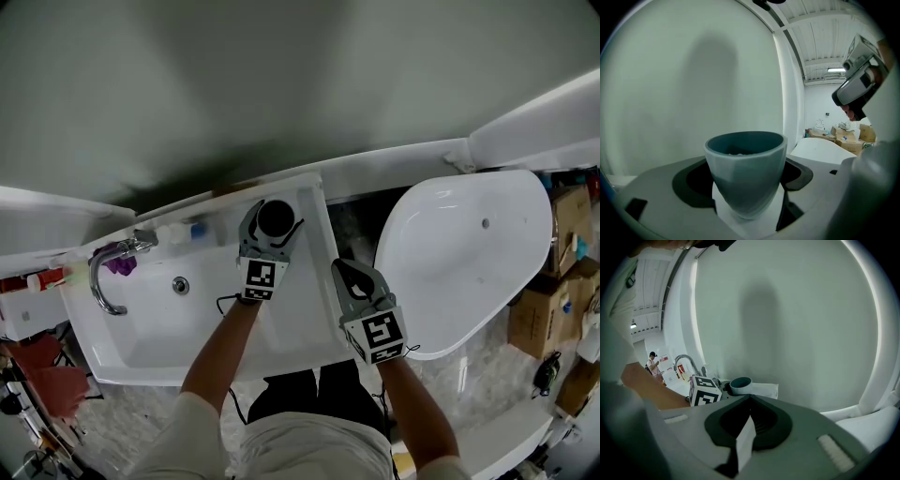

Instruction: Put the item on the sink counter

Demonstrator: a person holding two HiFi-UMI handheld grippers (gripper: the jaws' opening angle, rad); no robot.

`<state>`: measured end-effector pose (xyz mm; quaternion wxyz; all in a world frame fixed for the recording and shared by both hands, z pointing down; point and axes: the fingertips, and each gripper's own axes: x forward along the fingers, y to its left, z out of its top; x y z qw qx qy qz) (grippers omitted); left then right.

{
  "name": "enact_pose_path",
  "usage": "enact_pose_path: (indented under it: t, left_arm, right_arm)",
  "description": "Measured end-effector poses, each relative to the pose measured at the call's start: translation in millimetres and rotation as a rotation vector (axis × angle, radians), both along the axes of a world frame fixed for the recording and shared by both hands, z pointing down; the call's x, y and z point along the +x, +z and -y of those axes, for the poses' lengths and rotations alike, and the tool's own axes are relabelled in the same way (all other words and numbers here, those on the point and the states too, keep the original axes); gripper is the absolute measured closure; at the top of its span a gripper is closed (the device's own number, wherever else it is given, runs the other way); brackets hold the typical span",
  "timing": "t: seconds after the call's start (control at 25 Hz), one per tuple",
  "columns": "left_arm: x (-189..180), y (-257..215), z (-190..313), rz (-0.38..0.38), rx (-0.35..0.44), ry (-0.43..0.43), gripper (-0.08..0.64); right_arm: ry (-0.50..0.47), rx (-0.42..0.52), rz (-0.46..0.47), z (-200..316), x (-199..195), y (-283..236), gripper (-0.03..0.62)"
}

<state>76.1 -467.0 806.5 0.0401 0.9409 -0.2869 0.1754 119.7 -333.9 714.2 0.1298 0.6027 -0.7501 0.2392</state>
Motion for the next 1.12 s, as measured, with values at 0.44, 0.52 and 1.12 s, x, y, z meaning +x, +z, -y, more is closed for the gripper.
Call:
enact_pose_path:
  t: [0.44, 0.52, 1.12]
  left_arm:
    - [-3, -5, -11, -0.013, -0.038, 0.033, 0.170]
    - [-3, -5, -15, -0.025, -0.058, 0.044, 0.133]
    - [-30, -58, -30, -0.014, -0.023, 0.068, 0.087]
  right_arm:
    - [0.018, 0.011, -0.006, -2, 0, -13, 0.586]
    - [0.019, 0.011, -0.007, -4, -1, -14, 0.586]
    - [0.015, 0.056, -0.059, -15, -14, -59, 0.586]
